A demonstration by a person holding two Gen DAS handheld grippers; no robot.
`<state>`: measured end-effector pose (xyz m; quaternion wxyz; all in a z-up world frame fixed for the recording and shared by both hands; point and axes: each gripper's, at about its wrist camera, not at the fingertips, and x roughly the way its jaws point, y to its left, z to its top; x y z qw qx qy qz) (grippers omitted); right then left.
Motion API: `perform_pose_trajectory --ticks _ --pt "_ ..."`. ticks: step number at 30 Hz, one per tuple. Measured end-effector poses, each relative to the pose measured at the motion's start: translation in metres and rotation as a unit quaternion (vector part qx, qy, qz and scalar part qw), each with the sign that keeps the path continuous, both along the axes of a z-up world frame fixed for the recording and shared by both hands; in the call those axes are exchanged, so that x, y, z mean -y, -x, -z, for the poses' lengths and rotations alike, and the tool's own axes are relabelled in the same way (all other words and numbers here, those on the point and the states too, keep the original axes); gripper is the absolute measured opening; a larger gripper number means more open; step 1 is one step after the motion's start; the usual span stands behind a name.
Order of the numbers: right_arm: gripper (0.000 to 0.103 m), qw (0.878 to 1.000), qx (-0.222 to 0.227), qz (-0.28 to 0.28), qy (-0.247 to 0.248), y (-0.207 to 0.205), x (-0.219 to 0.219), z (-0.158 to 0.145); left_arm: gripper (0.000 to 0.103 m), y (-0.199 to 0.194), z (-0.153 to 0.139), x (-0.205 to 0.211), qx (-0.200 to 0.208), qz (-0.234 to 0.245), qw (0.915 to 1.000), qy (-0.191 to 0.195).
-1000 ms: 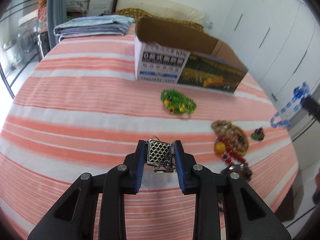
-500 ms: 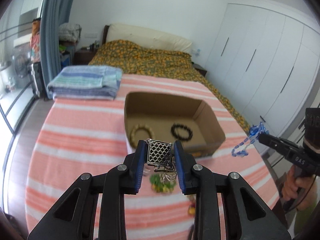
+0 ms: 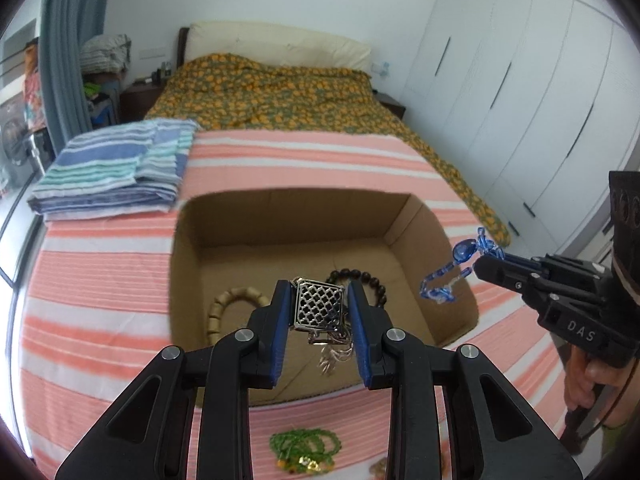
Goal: Organize jewelry
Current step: 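Carry the silver pendant and blue beads into the box and release them, then withdraw both tools from the box back over the remaining jewelry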
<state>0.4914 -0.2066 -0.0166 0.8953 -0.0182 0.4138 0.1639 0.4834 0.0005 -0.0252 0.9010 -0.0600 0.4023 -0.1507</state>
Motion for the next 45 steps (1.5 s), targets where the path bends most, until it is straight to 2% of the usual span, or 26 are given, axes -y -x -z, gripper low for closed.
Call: perform_pose_trajectory --ticks 4,5,6,8,10,13,17,19,22,24,27,29,32,34,39,45 --pt "0.013 0.999 -0.027 0.017 0.015 -0.010 0.006 0.033 0.029 -0.010 0.027 0.019 -0.022 0.006 0.9994 -0.024" --pt "0.016 0.999 -0.026 0.023 0.018 -0.012 0.008 0.038 0.031 -0.013 0.032 0.022 -0.026 0.002 0.9991 -0.034" --pt "0.021 0.999 -0.021 0.032 0.021 -0.011 0.011 0.041 0.037 -0.014 0.037 0.023 -0.030 -0.007 0.9985 -0.044" --pt "0.047 0.999 -0.006 0.045 0.016 -0.005 0.018 0.039 0.069 -0.010 0.039 0.021 -0.032 -0.023 0.9978 -0.053" --pt "0.048 0.998 0.013 0.058 -0.002 0.008 0.027 0.031 0.079 0.003 0.033 0.015 -0.014 -0.036 0.9977 -0.056" --pt "0.049 0.997 0.034 0.071 -0.014 0.038 0.041 0.022 0.086 0.030 0.021 0.000 0.014 -0.054 0.9963 -0.065" --pt "0.055 0.993 0.062 0.099 -0.013 0.090 0.057 0.023 0.096 0.086 0.012 -0.027 0.052 -0.083 0.9918 -0.081" --pt "0.059 0.991 0.071 0.113 0.000 0.117 0.069 0.032 0.097 0.120 0.011 -0.041 0.067 -0.099 0.9879 -0.099" --pt "0.059 0.987 0.070 0.141 0.043 0.148 0.089 0.053 0.098 0.161 0.010 -0.064 0.074 -0.121 0.9796 -0.143" --pt "0.059 0.981 0.054 0.163 0.089 0.165 0.106 0.075 0.098 0.184 0.008 -0.082 0.075 -0.137 0.9727 -0.171" --pt "0.059 0.976 0.024 0.188 0.104 0.173 0.129 0.100 0.101 0.207 0.004 -0.107 0.071 -0.163 0.9663 -0.186" --pt "0.059 0.973 -0.004 0.202 0.111 0.166 0.139 0.116 0.101 0.210 0.009 -0.113 0.064 -0.172 0.9664 -0.180" --pt "0.060 0.970 -0.030 0.219 0.104 0.155 0.148 0.131 0.101 0.199 0.035 -0.114 0.039 -0.188 0.9693 -0.153" --pt "0.064 0.967 -0.024 0.236 0.090 0.147 0.155 0.131 0.101 0.189 0.056 -0.109 0.027 -0.194 0.9702 -0.143" --pt "0.065 0.965 -0.033 0.249 0.080 0.125 0.164 0.131 0.101 0.163 0.100 -0.101 0.011 -0.207 0.9692 -0.132" --pt "0.070 0.972 -0.020 0.218 0.085 0.105 0.157 0.135 0.101 0.142 0.123 -0.093 -0.002 -0.196 0.9685 -0.154"
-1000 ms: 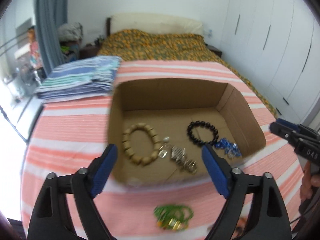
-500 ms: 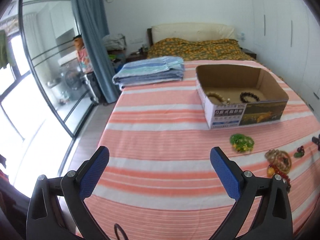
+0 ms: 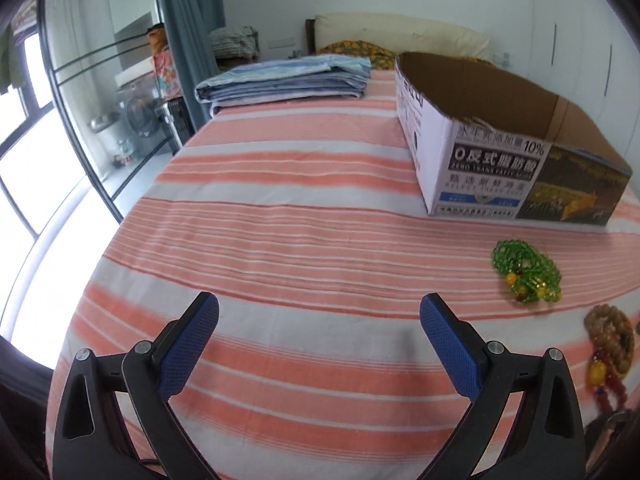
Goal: Organize jewelry
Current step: 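Withdraw both tools from the box back over the remaining jewelry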
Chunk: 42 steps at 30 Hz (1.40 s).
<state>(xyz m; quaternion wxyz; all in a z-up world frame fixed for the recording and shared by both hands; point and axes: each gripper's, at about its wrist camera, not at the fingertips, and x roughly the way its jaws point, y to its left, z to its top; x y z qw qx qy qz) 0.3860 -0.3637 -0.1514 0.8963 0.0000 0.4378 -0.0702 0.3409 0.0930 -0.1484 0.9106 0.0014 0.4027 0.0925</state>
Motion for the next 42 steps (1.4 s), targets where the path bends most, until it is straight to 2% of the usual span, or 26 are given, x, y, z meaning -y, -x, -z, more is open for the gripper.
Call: perform_pose_trajectory --ticks 3,5,7,9,42 --pt "0.077 1.000 -0.003 -0.015 -0.003 -0.002 -0.002 0.003 0.101 -0.001 0.000 0.000 -0.004 0.008 0.9999 0.006" --pt "0.082 1.000 -0.004 -0.019 -0.008 -0.008 0.001 0.003 0.101 -0.005 0.005 -0.001 -0.027 0.013 0.9994 0.017" --pt "0.082 1.000 -0.006 -0.019 -0.007 -0.009 0.002 0.003 0.101 -0.011 0.012 -0.004 -0.049 0.011 0.9984 0.028" --pt "0.082 1.000 -0.005 -0.019 -0.008 -0.009 0.002 0.004 0.102 -0.013 0.014 -0.008 -0.054 0.008 0.9975 0.045" --pt "0.082 1.000 -0.006 -0.019 -0.008 -0.010 0.001 0.004 0.103 -0.015 0.013 -0.010 -0.051 0.000 0.9976 0.046"
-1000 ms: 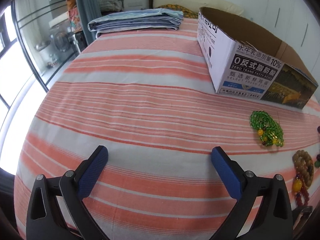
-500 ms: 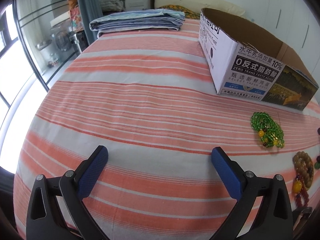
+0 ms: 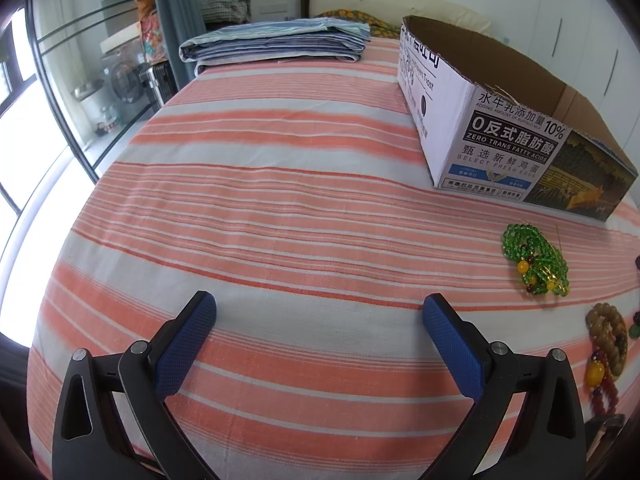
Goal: Organize jewelry
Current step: 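Withdraw both tools from the box back over the remaining jewelry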
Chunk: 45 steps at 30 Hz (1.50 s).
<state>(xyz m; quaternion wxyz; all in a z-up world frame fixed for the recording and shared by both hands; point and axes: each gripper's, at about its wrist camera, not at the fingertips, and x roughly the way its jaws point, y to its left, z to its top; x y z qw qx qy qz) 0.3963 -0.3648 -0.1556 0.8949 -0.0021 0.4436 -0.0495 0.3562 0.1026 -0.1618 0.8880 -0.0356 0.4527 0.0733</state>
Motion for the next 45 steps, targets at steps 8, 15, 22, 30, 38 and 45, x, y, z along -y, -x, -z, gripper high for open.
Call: perform_pose_trajectory --ticks 8,15,22,30,38,45 --pt "0.082 1.000 0.000 0.000 0.000 0.0004 0.0002 -0.0002 0.103 0.0001 0.0000 -0.0001 0.000 0.000 1.0000 0.001" --pt "0.082 1.000 0.000 0.000 0.000 0.0002 0.0004 -0.0003 0.103 0.0000 0.0000 -0.0001 0.000 0.000 1.0000 0.001" --pt "0.082 1.000 0.000 0.000 0.000 0.0003 0.0003 -0.0002 0.103 0.0000 0.0001 0.0002 0.000 0.000 1.0000 0.000" --pt "0.082 1.000 0.000 0.000 0.000 0.0001 0.0003 -0.0002 0.103 -0.0003 0.0001 0.0003 0.000 0.000 1.0000 0.001" --pt "0.082 1.000 0.000 0.000 0.000 0.0003 0.0003 -0.0003 0.103 -0.0010 0.0008 0.0010 0.000 0.000 1.0000 0.000" --pt "0.082 1.000 0.000 0.000 0.000 0.0003 0.0002 -0.0004 0.103 -0.0004 0.0009 0.0021 -0.003 -0.006 1.0000 0.000"
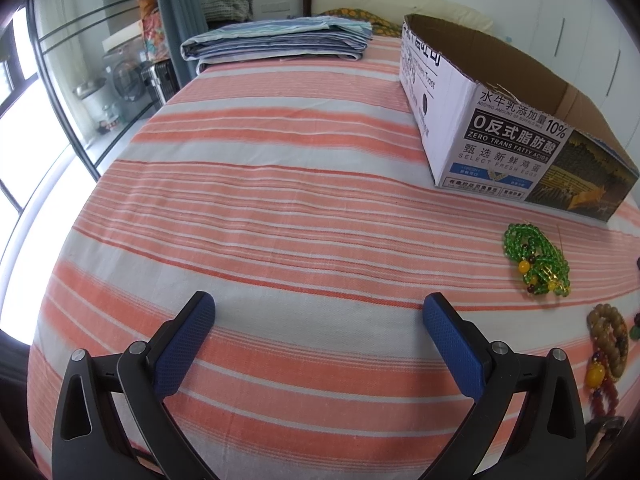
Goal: Organize jewelry
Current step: 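Withdraw both tools from the box back over the remaining jewelry, then grasp the black wristwatch with the left tool while the right tool grasps the dark bead bracelet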
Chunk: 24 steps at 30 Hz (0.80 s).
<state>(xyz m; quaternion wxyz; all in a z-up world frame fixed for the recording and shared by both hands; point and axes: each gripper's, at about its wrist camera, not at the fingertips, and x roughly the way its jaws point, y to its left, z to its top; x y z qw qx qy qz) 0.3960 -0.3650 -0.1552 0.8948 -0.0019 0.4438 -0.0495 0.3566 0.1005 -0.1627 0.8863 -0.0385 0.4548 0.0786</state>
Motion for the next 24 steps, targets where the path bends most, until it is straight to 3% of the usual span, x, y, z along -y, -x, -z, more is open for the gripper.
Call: perform_pose_trajectory --ticks 8,11,13,17,20,24 --pt "0.082 1.000 0.000 0.000 0.000 0.000 0.000 0.000 0.103 0.010 -0.002 0.016 0.002 0.009 0.9997 -0.025" --pt "0.082 1.000 0.000 0.000 0.002 -0.001 0.000 0.000 0.103 0.016 -0.002 0.011 -0.013 0.025 0.9995 0.016" --pt "0.085 1.000 -0.001 0.001 0.003 -0.001 -0.001 0.000 0.103 0.030 -0.008 0.012 0.004 0.046 0.9981 0.041" --pt "0.087 1.000 -0.001 -0.003 -0.009 -0.002 0.001 0.001 0.103 0.061 -0.022 0.023 0.033 0.112 0.9860 0.119" --pt "0.087 0.999 0.001 -0.026 -0.026 0.022 -0.007 -0.007 0.103 0.084 -0.035 0.043 0.051 0.169 0.9705 0.164" --pt "0.087 0.996 0.043 -0.071 -0.043 0.077 -0.030 -0.030 0.102 0.097 -0.041 0.081 0.039 0.233 0.9591 0.156"
